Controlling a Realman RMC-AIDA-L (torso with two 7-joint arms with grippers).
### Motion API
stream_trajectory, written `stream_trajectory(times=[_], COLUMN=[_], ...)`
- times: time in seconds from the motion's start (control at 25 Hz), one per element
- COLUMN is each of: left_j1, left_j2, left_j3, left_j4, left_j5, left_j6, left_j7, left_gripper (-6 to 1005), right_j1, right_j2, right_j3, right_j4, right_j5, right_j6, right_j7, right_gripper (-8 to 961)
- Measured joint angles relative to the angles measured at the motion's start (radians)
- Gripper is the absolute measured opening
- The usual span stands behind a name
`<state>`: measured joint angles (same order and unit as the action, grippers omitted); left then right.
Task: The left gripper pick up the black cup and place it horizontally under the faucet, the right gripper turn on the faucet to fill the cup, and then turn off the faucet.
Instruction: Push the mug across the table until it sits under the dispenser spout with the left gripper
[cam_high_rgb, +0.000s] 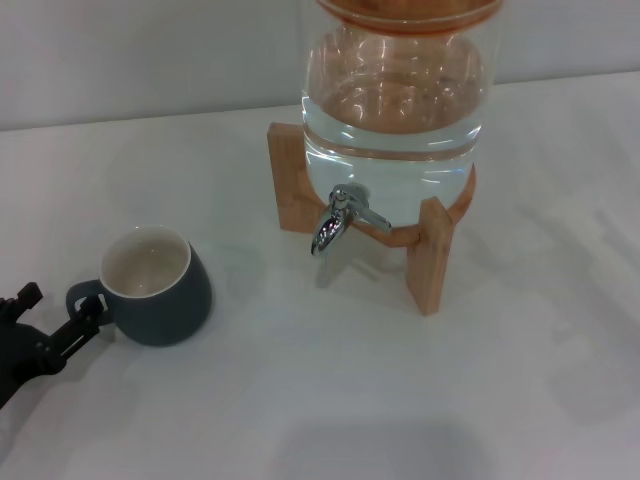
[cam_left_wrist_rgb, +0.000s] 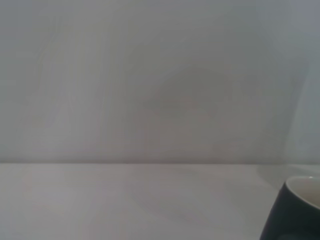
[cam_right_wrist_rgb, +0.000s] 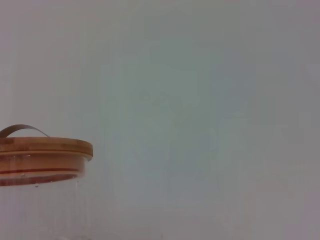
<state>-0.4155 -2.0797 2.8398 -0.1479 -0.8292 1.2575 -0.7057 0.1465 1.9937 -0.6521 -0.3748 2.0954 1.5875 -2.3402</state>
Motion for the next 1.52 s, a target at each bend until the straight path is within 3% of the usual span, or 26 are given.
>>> stream_trajectory(times=[0.68, 1.16, 1.52], left_j1=[0.000, -0.012, -0.013], left_j2=[0.003, 0.001, 0.001], left_j3=[-0.002, 0.001, 0.001], left_j4=[0.023, 0.022, 0.018], left_j5=[-0.030, -0.022, -0.016], left_j6=[0.000, -0.006, -0.005], left_j7=[-0.007, -0.007, 0.003], left_gripper=[808, 394, 189], right_j1=[0.012, 0.017, 0.021], right_j2=[-0.001, 0.004, 0.004], right_j3=[0.000, 0.001, 0.002], right_j4=[-0.013, -0.013, -0.012], right_j5=[0.000, 0.000, 0.000], right_j6=[-0.034, -0.046, -0.053], right_j7=[0.004, 0.000, 0.000], right_gripper=[815, 814, 814])
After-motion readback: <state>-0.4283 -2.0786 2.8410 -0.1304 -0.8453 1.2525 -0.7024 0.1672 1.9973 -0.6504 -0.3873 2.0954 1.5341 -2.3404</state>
